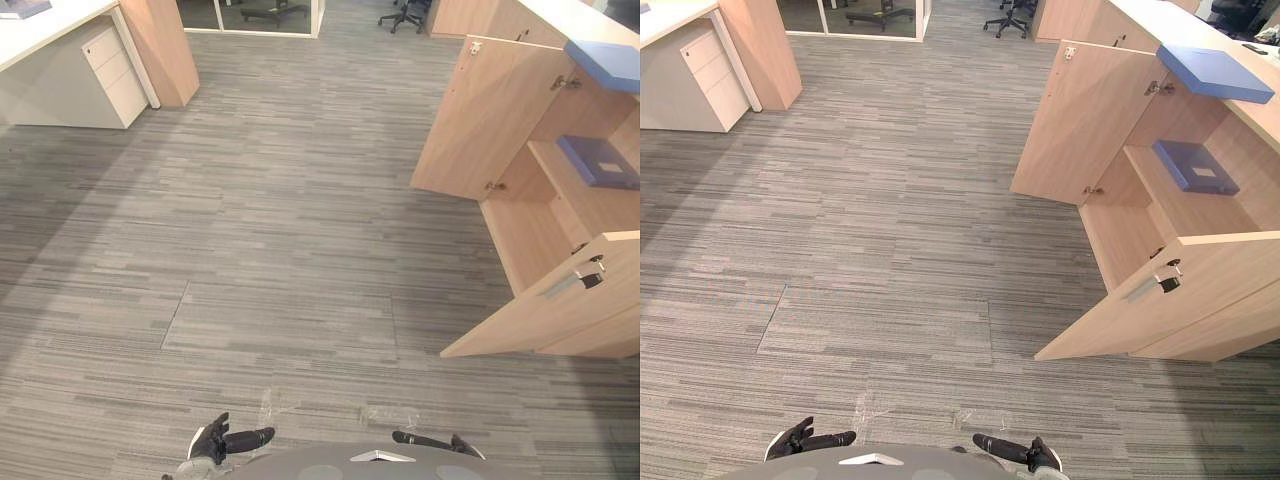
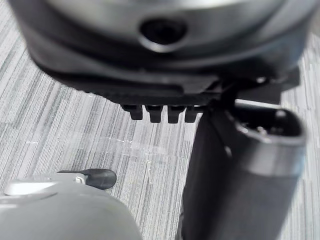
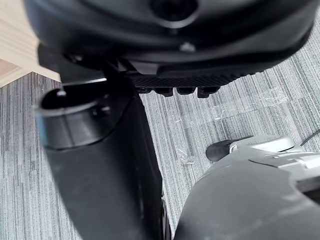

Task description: Walk over to the cabinet, pick up the folder, carry it to the office cabinet, place the folder inside the office cabinet, then close the office cabinet door

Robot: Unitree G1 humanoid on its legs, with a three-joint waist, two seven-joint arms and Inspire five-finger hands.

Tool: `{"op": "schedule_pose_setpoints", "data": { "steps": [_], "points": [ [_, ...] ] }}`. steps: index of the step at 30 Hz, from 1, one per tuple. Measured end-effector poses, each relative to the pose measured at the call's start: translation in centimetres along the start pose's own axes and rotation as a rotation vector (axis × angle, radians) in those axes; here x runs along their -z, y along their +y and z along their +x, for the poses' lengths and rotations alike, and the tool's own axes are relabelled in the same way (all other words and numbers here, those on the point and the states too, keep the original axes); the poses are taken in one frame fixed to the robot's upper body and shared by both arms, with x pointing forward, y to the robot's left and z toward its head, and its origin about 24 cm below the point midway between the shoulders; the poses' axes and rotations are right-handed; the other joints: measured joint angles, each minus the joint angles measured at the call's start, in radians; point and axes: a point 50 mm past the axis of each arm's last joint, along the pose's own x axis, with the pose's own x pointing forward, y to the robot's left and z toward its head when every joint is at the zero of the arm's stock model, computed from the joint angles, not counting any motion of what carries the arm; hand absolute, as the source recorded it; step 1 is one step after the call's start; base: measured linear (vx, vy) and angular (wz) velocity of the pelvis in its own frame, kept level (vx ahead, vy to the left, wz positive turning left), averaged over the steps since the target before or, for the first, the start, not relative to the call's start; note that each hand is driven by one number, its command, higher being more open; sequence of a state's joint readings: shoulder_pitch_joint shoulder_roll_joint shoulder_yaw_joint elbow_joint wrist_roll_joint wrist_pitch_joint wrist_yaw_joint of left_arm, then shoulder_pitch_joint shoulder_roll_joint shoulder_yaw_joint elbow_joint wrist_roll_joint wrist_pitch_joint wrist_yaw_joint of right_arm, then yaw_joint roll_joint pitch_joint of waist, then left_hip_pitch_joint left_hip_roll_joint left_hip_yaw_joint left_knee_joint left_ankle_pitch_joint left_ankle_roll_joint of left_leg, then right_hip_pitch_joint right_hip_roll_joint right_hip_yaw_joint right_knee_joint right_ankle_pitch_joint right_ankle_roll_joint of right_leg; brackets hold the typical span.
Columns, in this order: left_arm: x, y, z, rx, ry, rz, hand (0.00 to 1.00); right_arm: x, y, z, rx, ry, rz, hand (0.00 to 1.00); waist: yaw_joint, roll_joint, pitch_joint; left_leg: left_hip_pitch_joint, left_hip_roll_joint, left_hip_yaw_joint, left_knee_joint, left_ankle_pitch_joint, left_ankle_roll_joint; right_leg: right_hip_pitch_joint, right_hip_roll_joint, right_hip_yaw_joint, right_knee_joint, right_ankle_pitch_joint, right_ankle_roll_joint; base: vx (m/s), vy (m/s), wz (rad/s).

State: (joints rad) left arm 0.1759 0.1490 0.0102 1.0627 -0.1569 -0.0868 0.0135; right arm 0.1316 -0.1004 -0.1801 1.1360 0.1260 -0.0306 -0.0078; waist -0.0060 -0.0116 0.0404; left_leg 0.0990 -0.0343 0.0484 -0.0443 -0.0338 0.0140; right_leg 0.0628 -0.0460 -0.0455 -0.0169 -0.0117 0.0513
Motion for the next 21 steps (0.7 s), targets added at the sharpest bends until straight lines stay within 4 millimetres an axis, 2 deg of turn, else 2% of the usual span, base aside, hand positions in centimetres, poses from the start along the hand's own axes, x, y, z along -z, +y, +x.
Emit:
{"op": "schedule_pose_setpoints", "data": {
  "steps": [6, 21],
  "points": [
    [-0.08, -0.01, 0.01, -0.002, -0.006, -0.013, 1.00, -0.02, -0.01, 0.00, 0.001, -0.001, 0.001, 1.00, 0.001, -0.003, 0.006, 0.016, -0.001, 0.002, -0.038, 0.026, 0.006, -0.006, 0.000, -0.001, -0.001, 0.004, 0.002, -0.07, -0.019, 0.00],
    [-0.61, 0.18, 0.02, -0.044, -0.042, 0.004, 1.00, -0.06, 0.30, 0.01, -0.003, -0.004, 0.002, 1.00, 0.001, -0.016, 0.015, 0.020, -0.006, 0.001, -0.039, 0.027, 0.006, 0.011, -0.005, -0.004, -0.019, 0.014, 0.005, -0.01, -0.003, 0.00]
  ]
}}
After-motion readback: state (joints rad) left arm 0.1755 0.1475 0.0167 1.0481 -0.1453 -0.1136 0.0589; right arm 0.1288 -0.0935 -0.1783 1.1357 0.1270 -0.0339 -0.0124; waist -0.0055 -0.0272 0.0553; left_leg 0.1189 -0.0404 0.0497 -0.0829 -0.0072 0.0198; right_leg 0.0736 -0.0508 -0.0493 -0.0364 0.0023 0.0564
